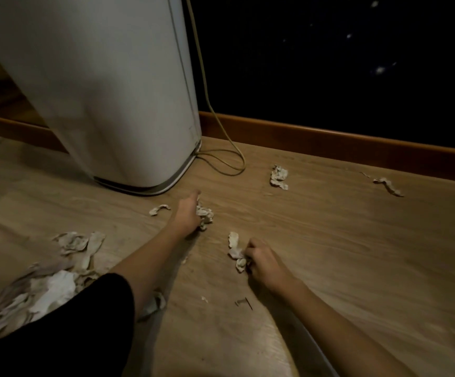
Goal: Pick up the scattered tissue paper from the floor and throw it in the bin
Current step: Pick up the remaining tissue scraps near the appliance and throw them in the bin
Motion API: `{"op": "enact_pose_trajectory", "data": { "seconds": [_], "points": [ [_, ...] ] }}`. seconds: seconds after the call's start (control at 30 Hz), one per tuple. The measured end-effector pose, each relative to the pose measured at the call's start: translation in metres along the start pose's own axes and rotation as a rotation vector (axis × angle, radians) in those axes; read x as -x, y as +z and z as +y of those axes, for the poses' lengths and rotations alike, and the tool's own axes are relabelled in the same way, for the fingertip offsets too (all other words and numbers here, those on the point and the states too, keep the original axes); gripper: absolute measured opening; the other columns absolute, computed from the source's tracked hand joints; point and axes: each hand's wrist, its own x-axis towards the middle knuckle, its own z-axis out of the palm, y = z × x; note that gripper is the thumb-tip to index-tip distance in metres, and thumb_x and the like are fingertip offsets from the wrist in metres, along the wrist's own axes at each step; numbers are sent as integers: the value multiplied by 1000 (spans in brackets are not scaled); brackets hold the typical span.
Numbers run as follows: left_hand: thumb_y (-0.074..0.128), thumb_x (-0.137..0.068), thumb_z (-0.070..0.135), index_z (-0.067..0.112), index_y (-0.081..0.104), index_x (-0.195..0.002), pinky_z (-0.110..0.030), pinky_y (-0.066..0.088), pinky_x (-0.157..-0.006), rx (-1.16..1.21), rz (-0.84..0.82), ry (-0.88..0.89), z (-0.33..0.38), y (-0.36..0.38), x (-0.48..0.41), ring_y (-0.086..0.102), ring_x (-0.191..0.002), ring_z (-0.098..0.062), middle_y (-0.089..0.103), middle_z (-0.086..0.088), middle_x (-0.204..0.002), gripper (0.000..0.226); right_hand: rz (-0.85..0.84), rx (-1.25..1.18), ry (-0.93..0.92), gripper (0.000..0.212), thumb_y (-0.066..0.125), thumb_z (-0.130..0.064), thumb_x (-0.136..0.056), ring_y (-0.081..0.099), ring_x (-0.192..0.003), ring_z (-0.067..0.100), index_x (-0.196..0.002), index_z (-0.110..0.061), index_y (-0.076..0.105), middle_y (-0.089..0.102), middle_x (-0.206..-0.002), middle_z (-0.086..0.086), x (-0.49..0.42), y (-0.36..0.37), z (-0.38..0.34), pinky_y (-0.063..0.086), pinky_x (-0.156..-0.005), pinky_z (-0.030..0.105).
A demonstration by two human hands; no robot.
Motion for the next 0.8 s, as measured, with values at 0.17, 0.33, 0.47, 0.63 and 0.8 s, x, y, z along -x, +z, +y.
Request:
{"op": "enact_pose_trajectory", "data": {
  "seconds": [0.17, 0.33, 0.47, 0.63, 0.8],
  "points": [
    [61, -76, 1, 10, 46, -132, -37, 43, -102, -129, -167, 45, -3, 15, -27, 48, -123, -36, 45, -21, -138, 59, -37, 65, -80, 37, 48, -17, -88, 44, -117, 21, -124, -21, 53, 46, -124, -1, 2, -4, -6, 38, -92, 30],
    [60, -78, 2, 8, 65, -112, -36, 45, -96, -194, -109, 143, -4, 15, 5, 57, -112, -32, 65, -17, -118, 35, -185, 173, -234, 42, 46, -17, -92, 42, -119, 27, -133, -25, 46, 47, -136, 8, -18, -14, -12, 39, -96, 38],
    [61, -72, -3, 9, 71, -97, -33, 47, -85, -81, -56, 194, -26, 9, 50, 61, -102, -32, 70, -17, -104, 29, -113, 209, -258, 17, 54, 1, -83, 49, -95, 26, -93, -10, 61, 58, -103, 11, -26, -7, -23, 40, -75, 35],
    [64, -69, -5, 9, 74, -87, -27, 49, -76, 17, 118, 50, -72, -33, 75, 68, -87, -25, 75, -14, -90, 25, -25, 47, -227, 14, 52, 5, -75, 48, -96, 32, -82, -2, 62, 62, -93, 18, -38, 2, -48, 32, -73, 34],
    [70, -70, 1, 6, 71, -102, -28, 48, -88, -108, 75, -4, -96, -69, 105, 65, -103, -26, 71, -15, -109, 33, -110, -53, -377, 21, 51, -3, -83, 54, -107, 33, -100, 1, 63, 59, -115, 16, -50, 33, -104, 43, -87, 38]
  ]
}}
